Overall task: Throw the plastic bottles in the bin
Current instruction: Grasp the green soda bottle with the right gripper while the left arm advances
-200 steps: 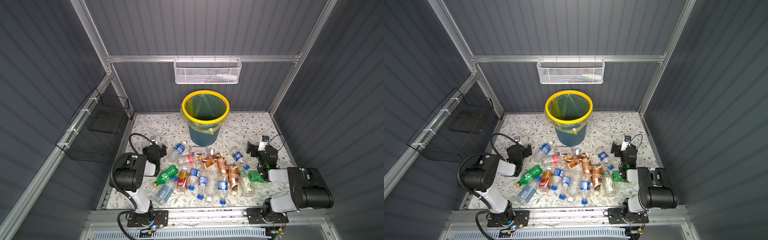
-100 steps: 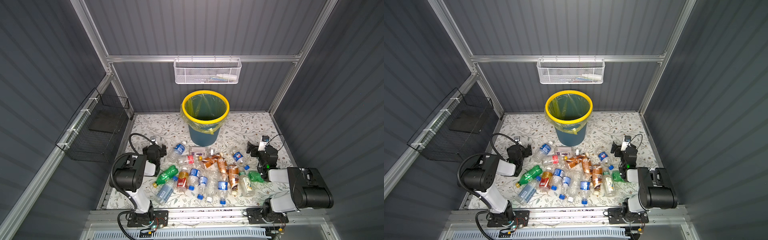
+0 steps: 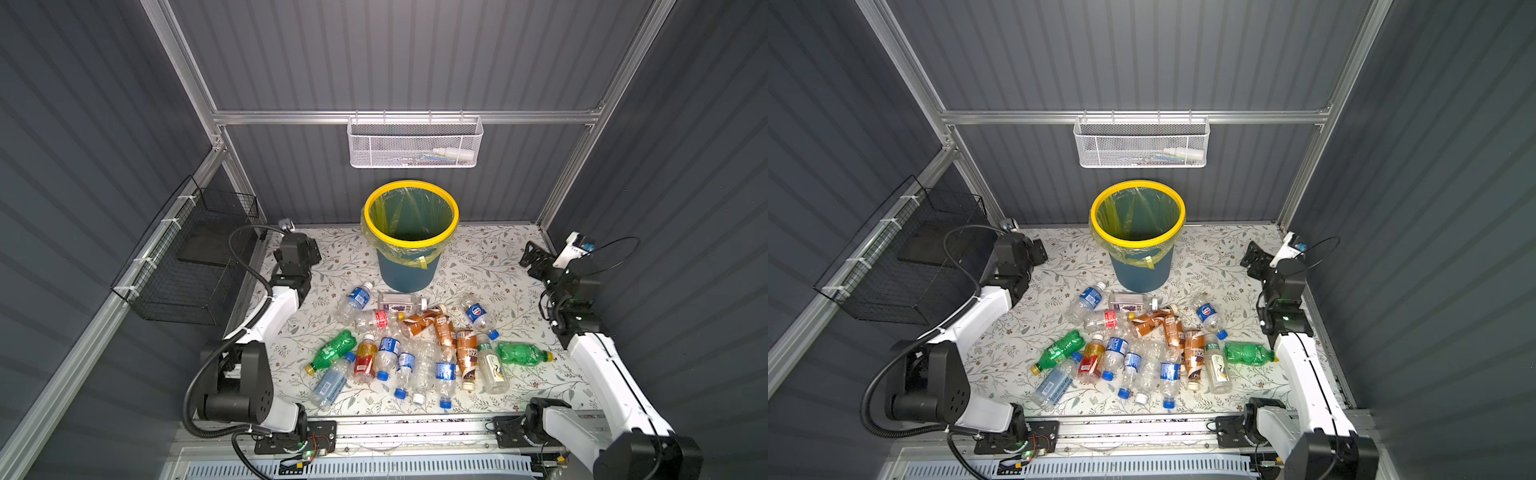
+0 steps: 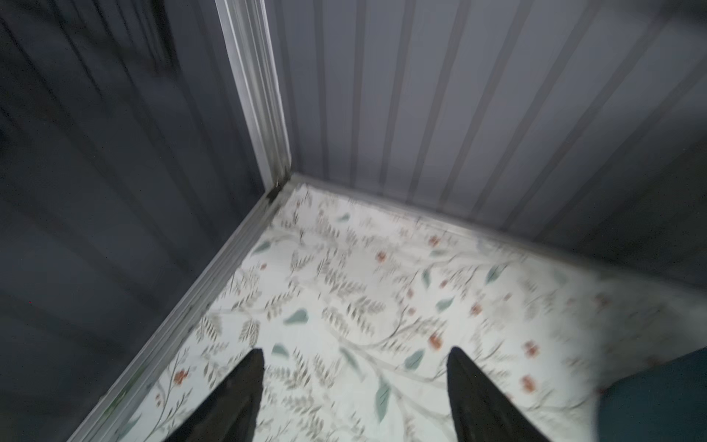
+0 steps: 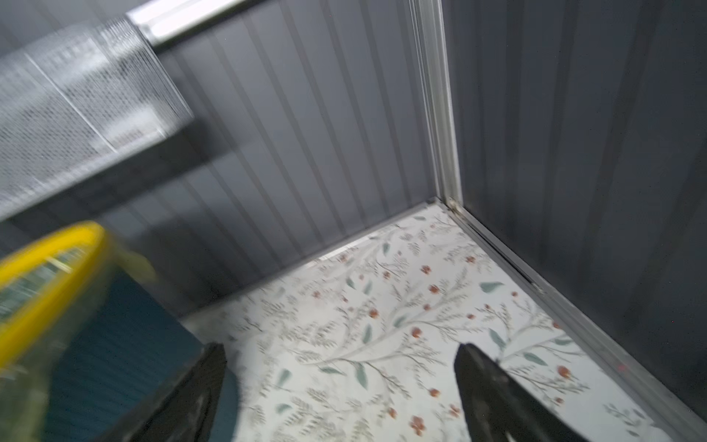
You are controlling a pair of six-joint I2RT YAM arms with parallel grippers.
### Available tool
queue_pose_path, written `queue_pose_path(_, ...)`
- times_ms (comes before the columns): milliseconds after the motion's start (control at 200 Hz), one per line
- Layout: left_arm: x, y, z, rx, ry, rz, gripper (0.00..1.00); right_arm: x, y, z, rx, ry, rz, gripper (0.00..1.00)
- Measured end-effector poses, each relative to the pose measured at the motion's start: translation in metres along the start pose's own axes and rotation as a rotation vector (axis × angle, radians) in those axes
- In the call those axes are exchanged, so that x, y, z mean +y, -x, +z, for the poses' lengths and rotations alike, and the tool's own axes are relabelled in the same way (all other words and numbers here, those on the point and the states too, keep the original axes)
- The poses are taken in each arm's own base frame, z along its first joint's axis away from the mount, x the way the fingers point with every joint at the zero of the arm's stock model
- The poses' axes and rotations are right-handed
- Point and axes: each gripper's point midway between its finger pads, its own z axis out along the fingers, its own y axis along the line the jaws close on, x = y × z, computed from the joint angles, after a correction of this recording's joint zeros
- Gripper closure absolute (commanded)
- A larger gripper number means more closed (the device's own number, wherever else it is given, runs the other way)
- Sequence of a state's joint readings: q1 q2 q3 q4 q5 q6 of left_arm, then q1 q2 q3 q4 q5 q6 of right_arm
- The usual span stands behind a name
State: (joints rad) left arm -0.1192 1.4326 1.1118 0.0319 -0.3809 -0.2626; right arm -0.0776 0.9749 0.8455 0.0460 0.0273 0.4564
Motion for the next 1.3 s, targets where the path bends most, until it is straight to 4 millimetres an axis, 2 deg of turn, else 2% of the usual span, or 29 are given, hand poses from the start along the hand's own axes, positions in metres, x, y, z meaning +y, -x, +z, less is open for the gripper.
queue_pose_path(50, -0.007, 0.005, -0.019, 0.010, -0.027, -0.028, 0.24, 0.005, -0.004, -0.009, 0.063, 0.003, 0.072, 0.06)
queue_pose_path(90, -0.015, -0.002, -0.035, 0.040, -0.055, -0.032, 0.23, 0.005, -0.017, -0.016, 0.135, -0.009, 0.128, 0.07)
queue_pose_path(220, -0.036, -0.047, -0.072, 0.181, -0.139, -0.022, 0.19, -0.015, -0.095, -0.050, 0.428, -0.129, 0.269, 0.13)
queue_pose_path(275, -0.030, -0.068, -0.081, 0.247, -0.137, -0.024, 0.16, -0.024, -0.125, -0.071, 0.527, -0.180, 0.320, 0.15)
queue_pose_path(330, -0.023, -0.084, -0.087, 0.299, -0.128, -0.025, 0.12, -0.032, -0.147, -0.093, 0.597, -0.226, 0.368, 0.15)
queue_pose_path(505, -0.010, -0.119, -0.104, 0.428, -0.112, -0.029, 0.08, -0.049, -0.185, -0.142, 0.741, -0.360, 0.484, 0.11)
queue_pose_path(680, -0.006, -0.129, -0.114, 0.469, -0.117, -0.041, 0.02, -0.064, -0.211, -0.171, 0.839, -0.488, 0.536, 0.07)
queue_pose_path(806, -0.006, -0.138, -0.115, 0.496, -0.121, -0.050, 0.01, -0.076, -0.231, -0.181, 0.895, -0.569, 0.555, 0.06)
queue_pose_path(901, -0.006, -0.145, -0.116, 0.516, -0.125, -0.056, 0.00, -0.084, -0.238, -0.180, 0.912, -0.615, 0.567, 0.06)
queue_pose_path(1121, -0.008, -0.147, -0.117, 0.526, -0.135, -0.067, 0.00, -0.097, -0.245, -0.154, 0.909, -0.664, 0.584, 0.04)
queue_pose_path(1301, -0.008, -0.148, -0.118, 0.529, -0.138, -0.069, 0.00, -0.116, -0.249, -0.134, 0.869, -0.684, 0.613, 0.05)
